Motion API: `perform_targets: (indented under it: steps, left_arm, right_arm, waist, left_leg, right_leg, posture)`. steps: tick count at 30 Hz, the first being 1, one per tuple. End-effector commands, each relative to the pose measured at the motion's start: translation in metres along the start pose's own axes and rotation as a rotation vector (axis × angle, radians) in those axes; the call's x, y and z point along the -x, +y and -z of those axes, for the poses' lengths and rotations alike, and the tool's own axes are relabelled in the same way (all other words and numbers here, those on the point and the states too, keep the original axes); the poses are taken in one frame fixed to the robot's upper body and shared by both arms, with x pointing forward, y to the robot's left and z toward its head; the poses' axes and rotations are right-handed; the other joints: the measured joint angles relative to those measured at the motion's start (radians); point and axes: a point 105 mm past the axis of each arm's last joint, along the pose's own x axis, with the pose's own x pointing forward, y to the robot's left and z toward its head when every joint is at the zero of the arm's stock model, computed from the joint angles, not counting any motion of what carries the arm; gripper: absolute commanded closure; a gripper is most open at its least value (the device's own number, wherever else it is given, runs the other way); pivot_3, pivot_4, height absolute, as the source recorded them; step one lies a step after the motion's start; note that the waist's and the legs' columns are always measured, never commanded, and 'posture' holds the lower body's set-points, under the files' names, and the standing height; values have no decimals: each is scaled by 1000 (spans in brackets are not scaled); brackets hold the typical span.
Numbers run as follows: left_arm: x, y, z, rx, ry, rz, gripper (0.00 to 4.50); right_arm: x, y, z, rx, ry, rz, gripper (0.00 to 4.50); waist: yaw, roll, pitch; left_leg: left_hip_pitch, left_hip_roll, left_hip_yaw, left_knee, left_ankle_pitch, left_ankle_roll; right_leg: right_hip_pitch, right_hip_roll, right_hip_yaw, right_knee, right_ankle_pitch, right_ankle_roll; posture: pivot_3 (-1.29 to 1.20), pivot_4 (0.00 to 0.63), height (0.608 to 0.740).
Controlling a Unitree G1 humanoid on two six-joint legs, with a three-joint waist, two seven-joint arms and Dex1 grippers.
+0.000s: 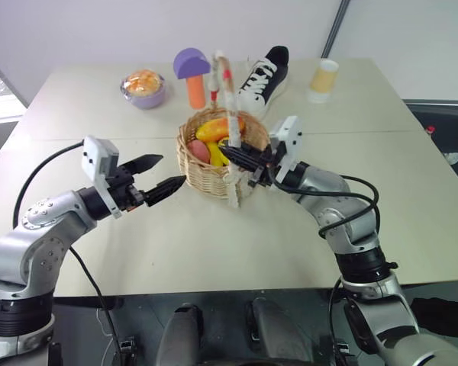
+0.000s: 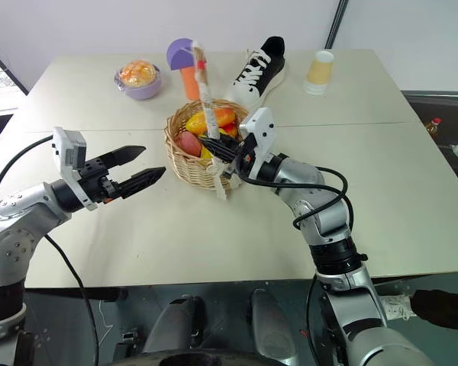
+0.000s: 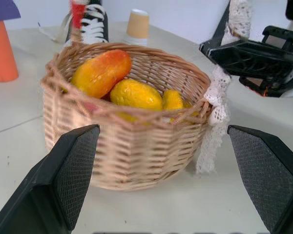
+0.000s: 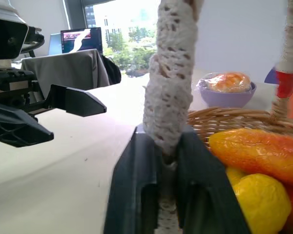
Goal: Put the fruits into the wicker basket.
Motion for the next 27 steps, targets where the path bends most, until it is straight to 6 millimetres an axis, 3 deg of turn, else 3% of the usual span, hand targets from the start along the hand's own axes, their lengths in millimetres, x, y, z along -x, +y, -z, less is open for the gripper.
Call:
perform_targets:
  steps: [1,8,12,16,19,24,25,27]
  left_arm:
    - [1,-7,-12,-28,-57,19,0]
    - [-13,-12,-10,-9,-60,80,0]
    - [-25,-13,-11,-9,-62,131,0]
    - [-38,-15,-11,-8,-69,177,0]
    - [-42,-16,-12,-5,-80,181,0]
    - [-44,-17,-11,-2,-85,178,0]
    - [-44,-17,-11,-2,-84,177,0]
    - [-43,-16,-10,0,-83,176,0]
  right_arm:
    - [9,-2,-28,62,-98,16,4435]
    - [64,-27,-60,209,-109,208,4435]
    - [112,-58,-80,291,-83,425,4435]
    - [172,-111,-92,327,-106,831,4435]
    - [189,-127,-89,326,-105,955,4435]
    - [201,-140,-75,300,-85,1039,4435]
    - [202,-142,-73,292,-83,1049,3574]
    - [204,-142,-71,283,-86,1052,2785]
  waist:
    - [0,0,0]
    - [19,0,0]
    - [27,0,0]
    - [24,0,0]
    - [20,0,0]
    - [12,0,0]
    - [11,1,0]
    - [11,1,0]
  left_leg:
    - [0,0,0,0,0,0]
    - [-1,-1,0,0,0,0]
    - [-1,-4,0,0,0,0]
    - [-1,-4,1,0,0,0]
    - [0,-4,1,-1,0,0]
    - [0,-3,3,-1,0,0]
    - [0,-3,3,-1,0,0]
    - [0,-3,3,-1,0,0]
  right_leg:
    - [0,0,0,0,0,0]
    - [0,-1,0,-1,0,0]
    - [0,-1,0,-1,0,0]
    - [0,0,0,-2,0,0]
    - [0,0,1,-1,0,0]
    - [-2,2,4,-1,0,0]
    - [-2,2,4,-1,0,0]
    - [-1,2,4,0,0,0]
  posture:
    - [0,150,740]
    - [0,150,740]
    - [0,150,740]
    - [0,150,740]
    - [0,150,740]
    - [0,150,740]
    - [0,150,740]
    - [0,150,740]
